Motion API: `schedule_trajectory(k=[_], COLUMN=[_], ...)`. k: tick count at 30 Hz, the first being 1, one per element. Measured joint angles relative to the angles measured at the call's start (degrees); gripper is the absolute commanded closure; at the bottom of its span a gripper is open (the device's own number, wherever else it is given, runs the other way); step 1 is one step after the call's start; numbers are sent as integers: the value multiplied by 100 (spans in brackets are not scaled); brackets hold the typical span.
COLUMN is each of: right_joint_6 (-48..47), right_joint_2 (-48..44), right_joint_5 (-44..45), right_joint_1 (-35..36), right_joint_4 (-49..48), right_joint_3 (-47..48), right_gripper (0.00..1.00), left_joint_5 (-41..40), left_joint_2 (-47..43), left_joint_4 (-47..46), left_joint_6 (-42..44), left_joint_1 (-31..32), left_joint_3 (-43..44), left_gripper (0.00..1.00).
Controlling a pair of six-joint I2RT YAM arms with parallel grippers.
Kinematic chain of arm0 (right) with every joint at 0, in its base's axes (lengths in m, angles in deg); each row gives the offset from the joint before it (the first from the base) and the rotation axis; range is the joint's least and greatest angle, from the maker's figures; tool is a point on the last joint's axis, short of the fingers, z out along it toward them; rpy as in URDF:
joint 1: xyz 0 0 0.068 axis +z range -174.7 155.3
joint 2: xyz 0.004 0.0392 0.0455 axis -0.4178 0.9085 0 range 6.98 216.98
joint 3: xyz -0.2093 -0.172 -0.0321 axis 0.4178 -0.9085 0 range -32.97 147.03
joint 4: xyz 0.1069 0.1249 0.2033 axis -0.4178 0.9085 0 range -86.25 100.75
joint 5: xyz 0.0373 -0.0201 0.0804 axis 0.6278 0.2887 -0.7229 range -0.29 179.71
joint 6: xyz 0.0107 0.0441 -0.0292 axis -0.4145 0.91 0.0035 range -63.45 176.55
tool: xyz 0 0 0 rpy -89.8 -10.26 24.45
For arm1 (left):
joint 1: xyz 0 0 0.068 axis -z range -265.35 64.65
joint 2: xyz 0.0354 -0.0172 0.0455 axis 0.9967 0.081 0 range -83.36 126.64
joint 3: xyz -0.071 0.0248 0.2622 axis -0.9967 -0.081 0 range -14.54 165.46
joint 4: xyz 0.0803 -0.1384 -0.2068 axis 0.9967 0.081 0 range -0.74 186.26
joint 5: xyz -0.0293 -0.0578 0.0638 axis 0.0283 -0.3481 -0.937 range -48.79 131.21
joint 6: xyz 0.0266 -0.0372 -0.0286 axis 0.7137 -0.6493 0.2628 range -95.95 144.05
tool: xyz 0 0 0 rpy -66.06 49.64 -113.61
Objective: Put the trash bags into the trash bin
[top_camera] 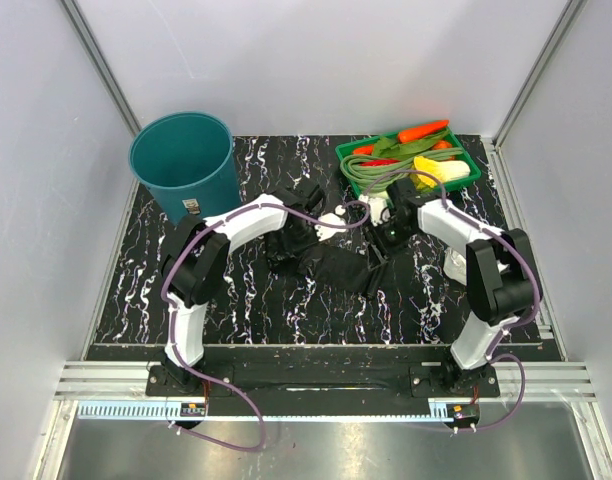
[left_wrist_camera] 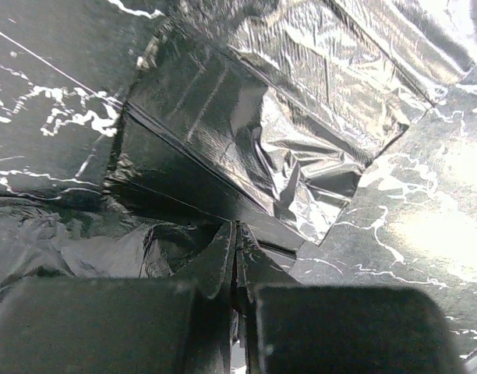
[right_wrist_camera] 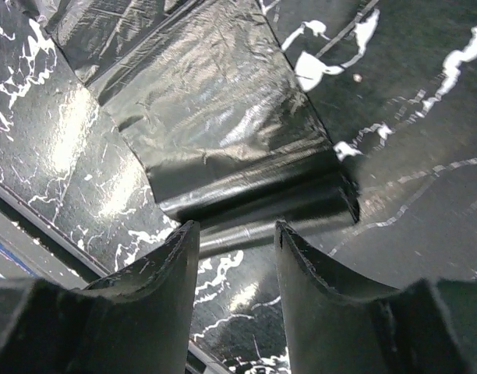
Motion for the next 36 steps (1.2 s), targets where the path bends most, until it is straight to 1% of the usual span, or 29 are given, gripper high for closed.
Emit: schedule_trajectory(k=[6, 14, 20, 24, 29, 36], right_joint_6=[162, 195, 9, -142, -269, -413], right_joint_2=[376, 278, -251, -501, -629, -627], right_joint_5=[-35, 177, 828, 1314, 1679, 2098], right_joint_1=[195, 195, 195, 175, 74, -319], right_joint_4=[-232, -372, -352, -168, 39, 184], right_joint_3=[13, -129, -603, -807, -935, -1043], right_gripper=[53, 56, 58, 58, 57, 58], left_joint_5=[28, 17, 17, 17, 17, -2], left_joint_2=[0, -48, -79, -79, -85, -151], left_joint_4=[-160, -352, -448, -461, -496, -564], left_joint_6=[-2, 2, 4, 4, 13, 61], left_joint_1=[-50, -129, -140, -160, -190, -278], left_joint_3=[-337, -660, -715, -715, -739, -837], left_gripper=[100, 100, 100, 100, 100, 100])
